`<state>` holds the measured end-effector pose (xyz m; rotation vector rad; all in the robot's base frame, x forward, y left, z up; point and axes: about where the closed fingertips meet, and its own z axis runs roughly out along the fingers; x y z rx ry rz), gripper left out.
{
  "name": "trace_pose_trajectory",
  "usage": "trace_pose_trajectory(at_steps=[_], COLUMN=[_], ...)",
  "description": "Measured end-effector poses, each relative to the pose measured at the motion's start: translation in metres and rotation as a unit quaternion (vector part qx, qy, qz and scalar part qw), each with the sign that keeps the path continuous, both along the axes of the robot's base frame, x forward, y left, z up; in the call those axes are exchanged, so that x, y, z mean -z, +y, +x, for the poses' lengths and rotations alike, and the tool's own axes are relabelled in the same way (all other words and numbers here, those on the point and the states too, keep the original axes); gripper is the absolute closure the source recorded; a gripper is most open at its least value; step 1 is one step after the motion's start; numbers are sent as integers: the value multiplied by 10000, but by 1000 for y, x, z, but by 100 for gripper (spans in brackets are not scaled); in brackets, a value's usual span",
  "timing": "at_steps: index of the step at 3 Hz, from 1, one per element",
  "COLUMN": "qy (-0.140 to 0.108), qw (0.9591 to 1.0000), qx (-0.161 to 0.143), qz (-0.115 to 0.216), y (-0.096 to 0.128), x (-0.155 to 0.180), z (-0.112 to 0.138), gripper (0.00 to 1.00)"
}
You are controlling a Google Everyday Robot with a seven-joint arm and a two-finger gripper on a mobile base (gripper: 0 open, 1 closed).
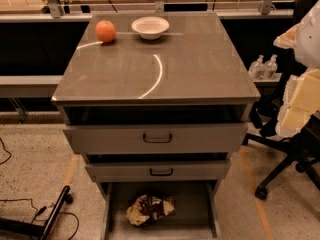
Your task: Pick brown chip bag from bottom drawer and place on counter
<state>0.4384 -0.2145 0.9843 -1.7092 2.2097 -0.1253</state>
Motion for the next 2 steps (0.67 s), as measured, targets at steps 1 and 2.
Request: trace_pose_trajectory(at_steps=[1,2], qy=[-1,-2], qw=[10000,9999], qx=[0,134], qz=[0,76], y=[0,5], x=[0,19], z=[0,0], gripper=[0,0])
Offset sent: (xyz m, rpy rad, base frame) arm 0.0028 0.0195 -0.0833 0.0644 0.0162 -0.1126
